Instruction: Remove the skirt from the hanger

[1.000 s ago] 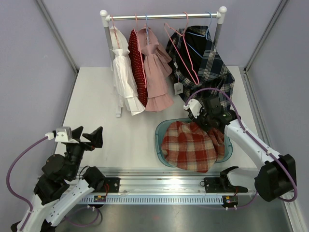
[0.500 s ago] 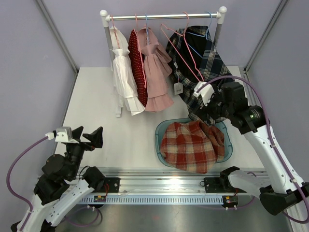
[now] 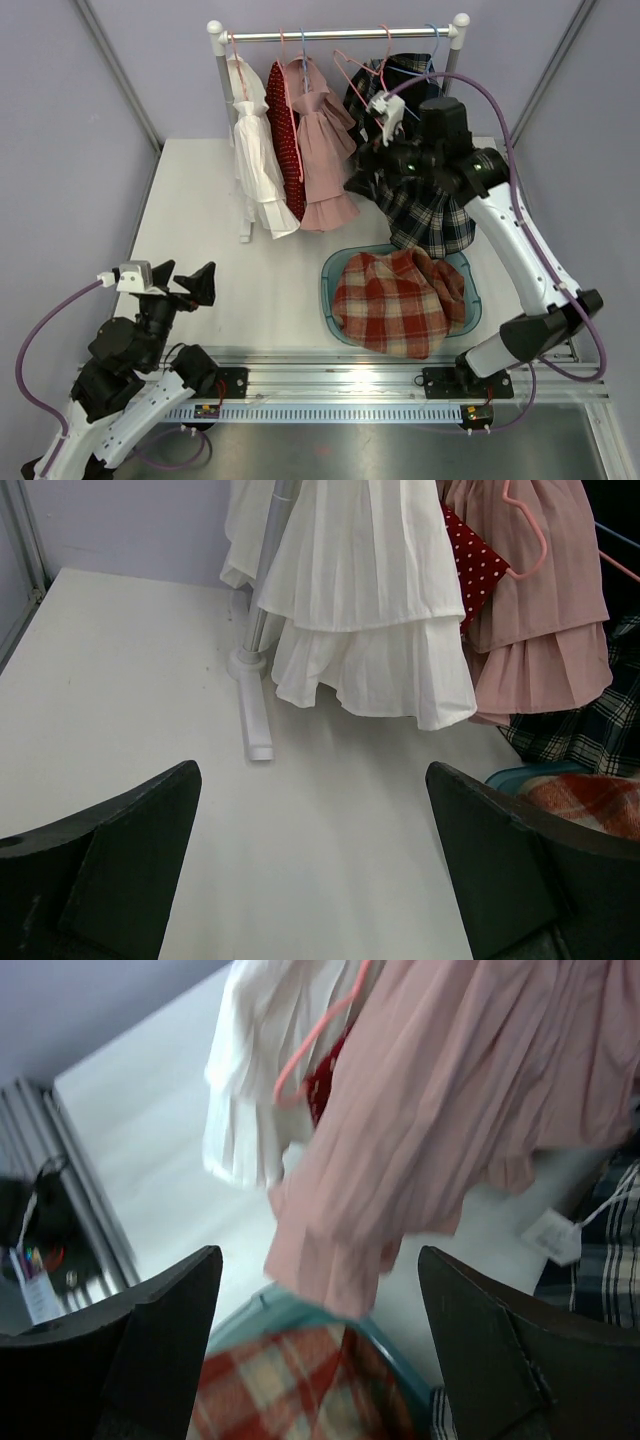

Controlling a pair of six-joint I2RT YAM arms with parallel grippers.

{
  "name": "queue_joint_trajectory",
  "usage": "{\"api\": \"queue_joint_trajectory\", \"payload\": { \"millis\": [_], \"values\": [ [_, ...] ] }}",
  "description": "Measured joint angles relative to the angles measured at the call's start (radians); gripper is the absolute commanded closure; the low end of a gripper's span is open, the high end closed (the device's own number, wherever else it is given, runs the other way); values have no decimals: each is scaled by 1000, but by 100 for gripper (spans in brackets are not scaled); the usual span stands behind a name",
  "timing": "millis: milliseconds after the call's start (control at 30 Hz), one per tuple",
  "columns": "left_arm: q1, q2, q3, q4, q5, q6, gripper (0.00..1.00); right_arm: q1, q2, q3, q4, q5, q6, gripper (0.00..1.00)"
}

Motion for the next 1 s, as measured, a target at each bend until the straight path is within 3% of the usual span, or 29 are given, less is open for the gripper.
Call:
{"api": "queue_joint_trajectory", "payload": {
  "millis": [100,200,567,833,1000],
  "values": [
    [0,15,0,0,2,0,1,87,106,128,75,166,135,14],
    [0,28,0,0,5,3,1,158,197,237,126,258,227,26],
    [0,70,0,0,32,8,1,225,466,543,158,360,360,43],
    [0,76,0,3,51,11,1,227,554,587,150,500,377,47],
    [0,76,0,6,54,11,1,230,597,618,151,576,364,57]
  ]
}}
